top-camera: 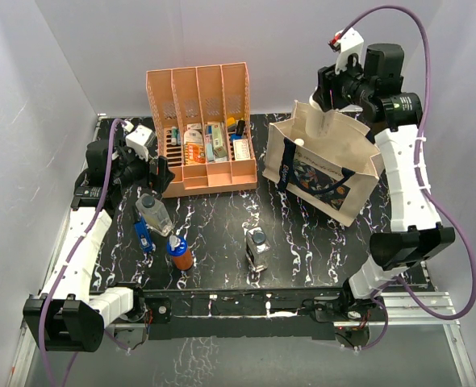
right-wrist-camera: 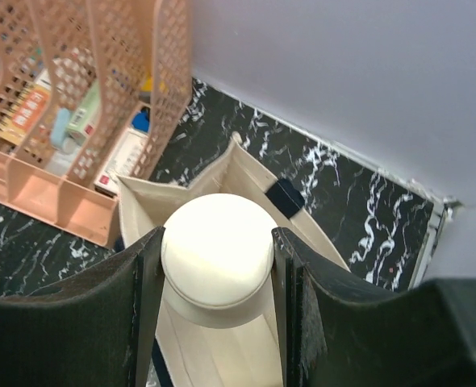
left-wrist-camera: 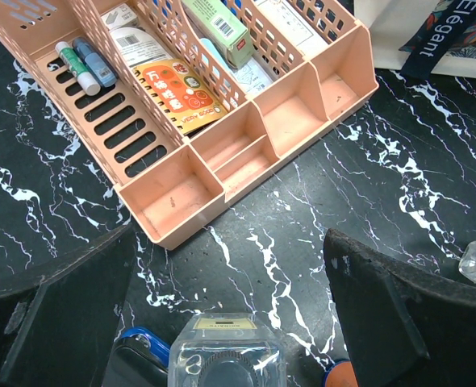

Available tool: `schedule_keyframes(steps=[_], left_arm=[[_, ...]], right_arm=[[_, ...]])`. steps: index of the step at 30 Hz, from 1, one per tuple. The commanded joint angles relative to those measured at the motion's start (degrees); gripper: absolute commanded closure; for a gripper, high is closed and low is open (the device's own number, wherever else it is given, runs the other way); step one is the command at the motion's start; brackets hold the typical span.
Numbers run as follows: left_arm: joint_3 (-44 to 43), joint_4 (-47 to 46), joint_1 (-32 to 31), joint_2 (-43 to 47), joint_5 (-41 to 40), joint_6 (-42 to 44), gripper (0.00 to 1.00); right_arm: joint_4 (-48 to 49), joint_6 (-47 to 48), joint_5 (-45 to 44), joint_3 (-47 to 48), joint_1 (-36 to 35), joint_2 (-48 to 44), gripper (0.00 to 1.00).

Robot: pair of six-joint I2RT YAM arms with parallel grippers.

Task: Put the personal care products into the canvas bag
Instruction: Place the care product in the canvas bag.

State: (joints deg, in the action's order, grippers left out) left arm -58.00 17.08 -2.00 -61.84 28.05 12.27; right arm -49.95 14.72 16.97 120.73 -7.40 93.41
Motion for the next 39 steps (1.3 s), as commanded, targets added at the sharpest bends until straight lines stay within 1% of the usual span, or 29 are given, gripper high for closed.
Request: schedule_keyframes(steps=[1, 5, 11, 16, 21, 27, 33, 39], left_arm=[[0.52, -0.65, -0.11, 1.29, 2.24, 0.74, 0.03], [0.50, -0.65, -0.12, 1.29, 2.36, 0.72, 0.03], [0.43, -0.65, -0.11, 0.95, 2.85, 0.69, 0.03], [0.30, -0.73, -0.11, 0.67, 3.04, 0.63, 0.03], [0.41, -0.81, -0.11, 0.72, 3.06, 0.59, 0.03], [0.52, -1.07, -0.12, 0.58, 3.22, 0.34, 0.03], [0.26, -0.93, -0.11, 0.50, 3.32, 0.17, 0.03], [0.24, -1.00, -0.11, 0.42, 3.01, 0.12, 0.03]], right_arm=[[10.56, -0.79, -0.12, -3.52, 2.49, -3.90, 0.92], [14.01, 0.13, 0.25, -12.62, 4.34, -6.62, 0.92], [17.86, 2.37, -0.10, -26.96, 4.84, -11.16, 0.92], [20.52, 3.44, -1.92, -34.18, 5.01, -13.65, 0.92], [22.25, 2.08, 0.03, -37.34, 4.95, -11.90, 0.92], [27.51, -1.59, 1.75, -40.74, 4.94, -9.12, 0.92], [32.20, -5.22, 2.20, -41.47, 4.86, -5.94, 0.92], [33.90, -7.76, 2.27, -41.59, 4.18, -2.56, 0.92]])
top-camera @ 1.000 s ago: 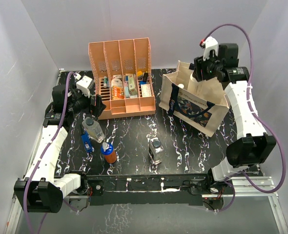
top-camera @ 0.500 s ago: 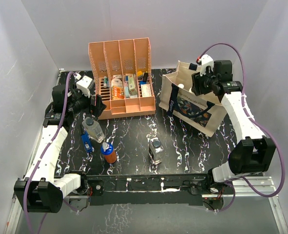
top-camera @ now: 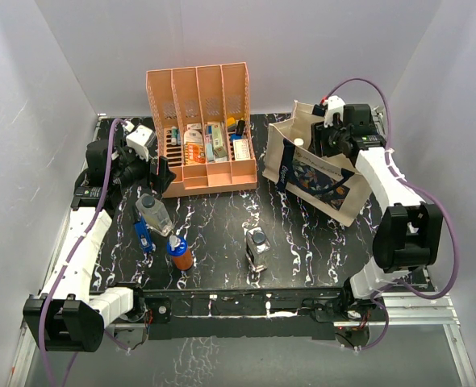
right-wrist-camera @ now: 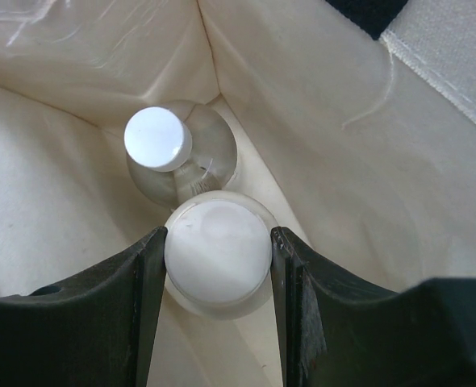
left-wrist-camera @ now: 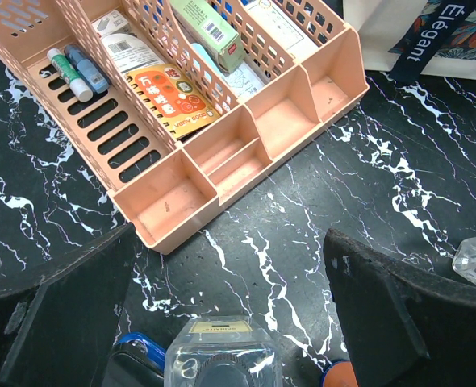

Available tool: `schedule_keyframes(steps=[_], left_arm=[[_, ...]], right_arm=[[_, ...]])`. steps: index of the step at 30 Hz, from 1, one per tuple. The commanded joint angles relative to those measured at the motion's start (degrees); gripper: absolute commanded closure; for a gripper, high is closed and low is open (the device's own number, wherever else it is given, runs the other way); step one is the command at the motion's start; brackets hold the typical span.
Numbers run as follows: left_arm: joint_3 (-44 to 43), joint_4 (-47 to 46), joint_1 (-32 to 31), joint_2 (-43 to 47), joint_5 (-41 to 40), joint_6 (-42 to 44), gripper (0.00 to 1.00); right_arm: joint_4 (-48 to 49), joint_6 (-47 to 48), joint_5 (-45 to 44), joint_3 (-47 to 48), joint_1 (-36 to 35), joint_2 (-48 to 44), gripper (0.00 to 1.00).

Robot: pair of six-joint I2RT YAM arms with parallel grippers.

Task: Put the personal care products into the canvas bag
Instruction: Place the care product in the canvas bag.

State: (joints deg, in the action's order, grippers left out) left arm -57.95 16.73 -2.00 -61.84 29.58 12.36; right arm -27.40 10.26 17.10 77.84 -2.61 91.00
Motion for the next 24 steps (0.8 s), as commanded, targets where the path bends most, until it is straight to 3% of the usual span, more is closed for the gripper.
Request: schedule_keyframes(steps=[1, 9, 24], left_arm=[[0.21, -0.69, -0.11, 0.37, 1.49, 0.01, 0.03], [0.56, -0.82, -0.11, 0.75, 1.43, 0.10, 0.03], [0.71, -0.65, -0.13, 1.11, 1.41, 0.34, 0.03]], right_arm=[[11.44, -3.67, 2.22, 1.26, -0.73, 0.40, 0.92], [14.81, -7.07, 2.79, -0.74, -2.44, 0.91, 0.92], [15.25, -1.37, -9.05, -2.45, -8.72, 2.10, 0.92]])
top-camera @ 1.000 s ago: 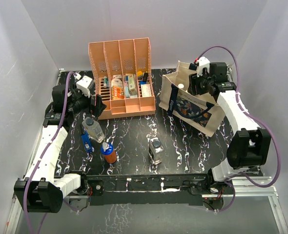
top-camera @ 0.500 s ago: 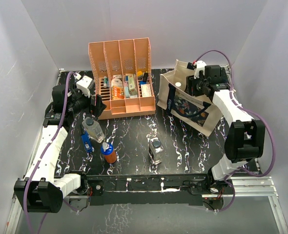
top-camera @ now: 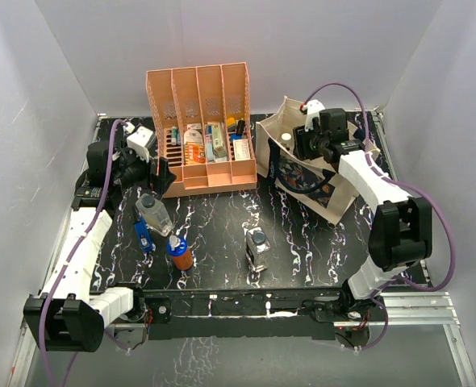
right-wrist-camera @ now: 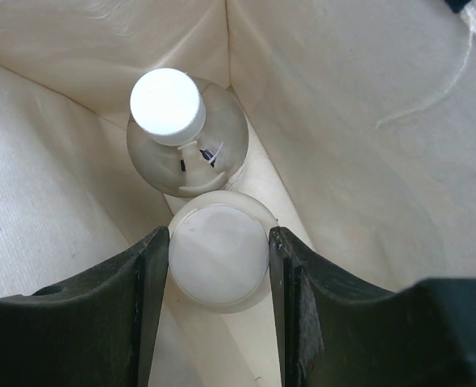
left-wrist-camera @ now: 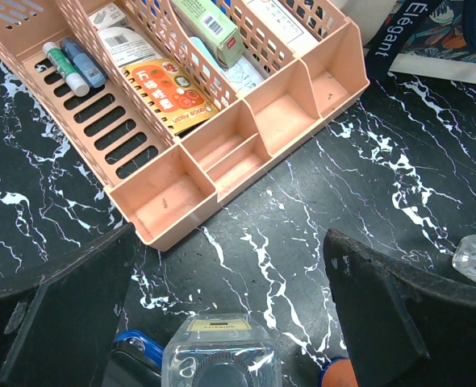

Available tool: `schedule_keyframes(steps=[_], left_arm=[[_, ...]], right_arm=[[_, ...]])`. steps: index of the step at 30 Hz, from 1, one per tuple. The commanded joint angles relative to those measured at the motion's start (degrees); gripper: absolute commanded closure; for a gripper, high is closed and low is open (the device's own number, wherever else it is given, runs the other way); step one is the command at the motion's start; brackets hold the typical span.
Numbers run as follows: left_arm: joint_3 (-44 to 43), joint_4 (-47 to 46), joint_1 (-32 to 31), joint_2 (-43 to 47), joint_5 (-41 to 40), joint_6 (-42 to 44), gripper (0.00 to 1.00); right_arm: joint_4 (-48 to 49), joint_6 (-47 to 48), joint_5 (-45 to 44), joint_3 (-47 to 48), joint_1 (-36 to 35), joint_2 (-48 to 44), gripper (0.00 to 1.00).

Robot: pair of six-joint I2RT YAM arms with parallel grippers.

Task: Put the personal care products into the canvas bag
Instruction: Place the care product in the canvas bag.

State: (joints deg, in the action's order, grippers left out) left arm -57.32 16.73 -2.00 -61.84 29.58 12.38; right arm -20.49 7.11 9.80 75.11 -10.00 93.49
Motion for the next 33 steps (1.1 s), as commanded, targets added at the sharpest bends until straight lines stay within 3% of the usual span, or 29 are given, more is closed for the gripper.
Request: schedule_keyframes(steps=[1, 18, 24, 27, 33], left_arm=[[0.10, -0.65, -0.11, 1.18, 1.39, 0.31, 0.03], [0.36, -0.12, -0.11, 1.80, 1.56, 0.80, 0.03], [0.28, -0.23, -0.11, 1.56, 1.69, 0.89, 0.03], [0.28, -0.20, -0.07, 1.41, 1.71, 0.96, 0.03], [0.19, -0.25, -0.11, 1.47, 1.79, 0.74, 0.03]], right_arm=[[8.17, 1.95, -1.64, 0.22, -1.34, -0.15, 0.92], [3.07, 5.25, -0.36, 2.33, -0.81, 5.38, 0.66], [1.24, 5.71, 0.80, 5.19, -0.61, 3.11, 0.54], [-0.35, 6.09, 0.56, 8.69, -0.59, 1.56, 0.38], [-2.97, 8.35, -4.06, 14.44, -0.54, -1.10, 0.33]])
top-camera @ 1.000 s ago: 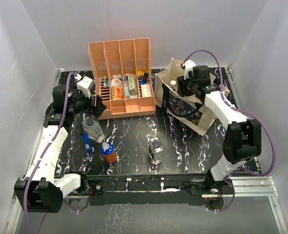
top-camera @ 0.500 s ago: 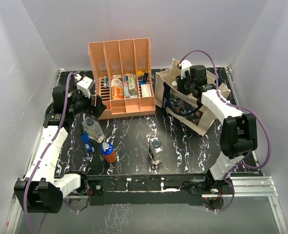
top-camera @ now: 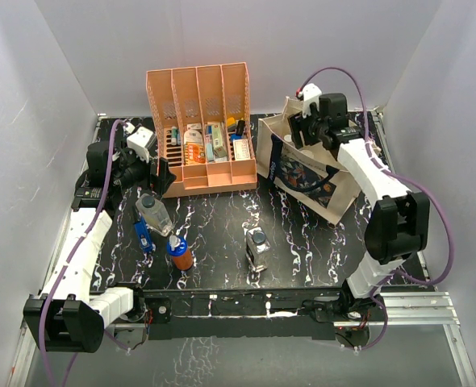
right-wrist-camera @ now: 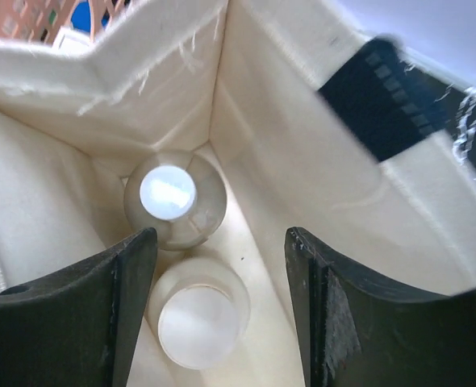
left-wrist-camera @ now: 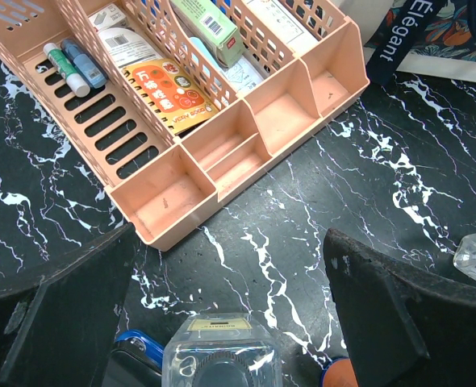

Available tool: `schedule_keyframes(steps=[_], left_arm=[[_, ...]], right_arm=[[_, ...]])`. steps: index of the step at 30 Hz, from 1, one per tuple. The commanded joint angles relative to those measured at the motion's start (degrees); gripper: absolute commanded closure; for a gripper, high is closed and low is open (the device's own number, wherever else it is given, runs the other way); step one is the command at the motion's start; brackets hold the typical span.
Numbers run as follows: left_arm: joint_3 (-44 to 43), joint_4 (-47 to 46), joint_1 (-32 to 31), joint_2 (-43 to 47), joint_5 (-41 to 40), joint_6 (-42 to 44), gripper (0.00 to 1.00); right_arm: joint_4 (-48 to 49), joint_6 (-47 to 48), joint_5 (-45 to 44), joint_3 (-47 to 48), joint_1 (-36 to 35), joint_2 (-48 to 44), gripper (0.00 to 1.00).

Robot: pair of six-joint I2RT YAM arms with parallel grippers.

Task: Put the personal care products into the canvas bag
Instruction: Place the care product in the canvas bag, then move the canvas bag to the center of the board.

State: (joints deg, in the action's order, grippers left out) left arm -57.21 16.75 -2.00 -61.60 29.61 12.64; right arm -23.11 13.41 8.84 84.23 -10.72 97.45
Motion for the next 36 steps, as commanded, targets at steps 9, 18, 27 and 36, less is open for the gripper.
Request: schedule_keyframes(steps=[9, 18, 27, 36], left_arm=[[0.08, -0.32, -0.11, 1.24, 2.04, 0.39, 0.03], [-0.01, -0.93, -0.11, 0.84, 2.68, 0.01, 0.03], [0.42, -1.06, -0.12, 1.39, 2.96, -0.22, 0.03], [0.54, -0.93, -0.11, 1.49, 2.83, 0.06, 0.03]], right_arm=[[-5.73, 6.87, -7.51, 3.94, 1.01, -14.61, 0.30], [-20.45, 15.03, 5.90, 0.26, 0.96, -27.00, 0.17], [-25.20, 19.18, 7.28, -5.03, 1.00, -27.30, 0.16], [-25.58, 20.17, 6.24, -5.46, 0.62, -23.27, 0.34]])
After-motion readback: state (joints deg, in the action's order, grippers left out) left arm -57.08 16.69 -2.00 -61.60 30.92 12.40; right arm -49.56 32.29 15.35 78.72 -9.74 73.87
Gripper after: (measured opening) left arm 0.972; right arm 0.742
